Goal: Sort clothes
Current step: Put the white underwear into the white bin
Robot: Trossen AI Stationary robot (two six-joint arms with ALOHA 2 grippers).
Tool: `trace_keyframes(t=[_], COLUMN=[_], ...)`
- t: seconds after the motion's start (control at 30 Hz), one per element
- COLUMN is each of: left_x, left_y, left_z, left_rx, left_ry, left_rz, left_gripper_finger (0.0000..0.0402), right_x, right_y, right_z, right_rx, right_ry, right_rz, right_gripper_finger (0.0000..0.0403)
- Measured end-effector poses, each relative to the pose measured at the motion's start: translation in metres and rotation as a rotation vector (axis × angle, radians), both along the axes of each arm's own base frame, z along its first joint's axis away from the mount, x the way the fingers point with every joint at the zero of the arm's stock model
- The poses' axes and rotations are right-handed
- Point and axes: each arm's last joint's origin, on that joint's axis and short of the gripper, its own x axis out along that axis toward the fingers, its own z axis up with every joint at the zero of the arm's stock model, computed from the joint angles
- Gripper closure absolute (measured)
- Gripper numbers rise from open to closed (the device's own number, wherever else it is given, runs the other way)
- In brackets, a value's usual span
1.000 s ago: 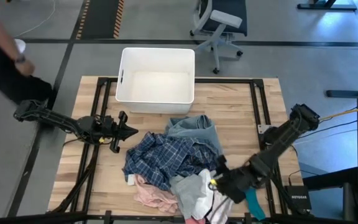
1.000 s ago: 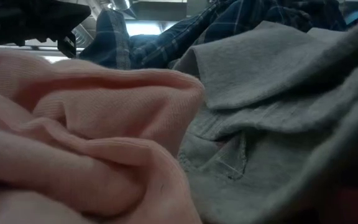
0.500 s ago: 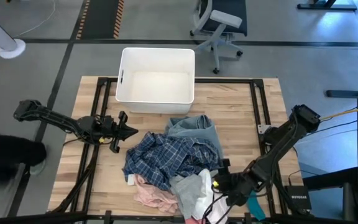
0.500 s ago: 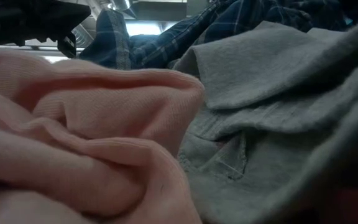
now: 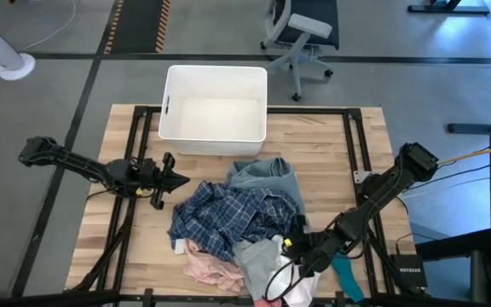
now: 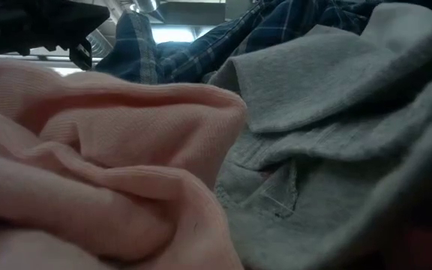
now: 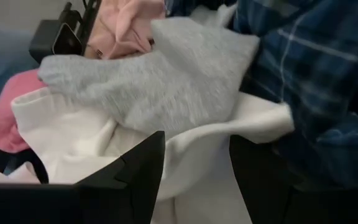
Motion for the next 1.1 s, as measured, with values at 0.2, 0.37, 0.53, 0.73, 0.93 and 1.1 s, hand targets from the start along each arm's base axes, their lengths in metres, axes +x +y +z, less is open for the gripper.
trace_keyframes(t=[0.2, 0.37, 0.53, 0.73, 0.93, 1.1], left_x=[0.0, 0.0, 0.0, 0.0, 0.0, 0.0], left_y=[0.0, 0.0, 0.0, 0.0, 0.0, 0.0], left_z=[0.0, 0.0, 0.0, 0.0, 0.0, 0.0], left_rx=[0.0, 0.0, 0.0, 0.0, 0.0, 0.0], left_ry=[0.0, 0.0, 0.0, 0.0, 0.0, 0.0], left_rz=[0.0, 0.0, 0.0, 0.0, 0.0, 0.0], left_gripper_finger=[0.0401, 0.0402, 0.0401, 0.0401, 0.0402, 0.0401], right_x=[0.001, 0.003, 0.004, 0.006, 0.012, 0.013], right_y=[0.0, 0.001, 0.003, 0.005, 0.01, 0.009], right_z=[-0.002, -0.012, -0.018, -0.009, 0.03, 0.07], right_rx=[-0.02, -0.072, -0.121, -0.151, -0.244, -0.375], right_ry=[-0.011, 0.0, 0.008, -0.011, -0.033, -0.029], right_rz=[-0.017, -0.022, 0.011, 0.071, 0.152, 0.159], right_gripper_finger=[0.0217, 0.0279, 0.0377, 0.0381, 0.0393, 0.0389])
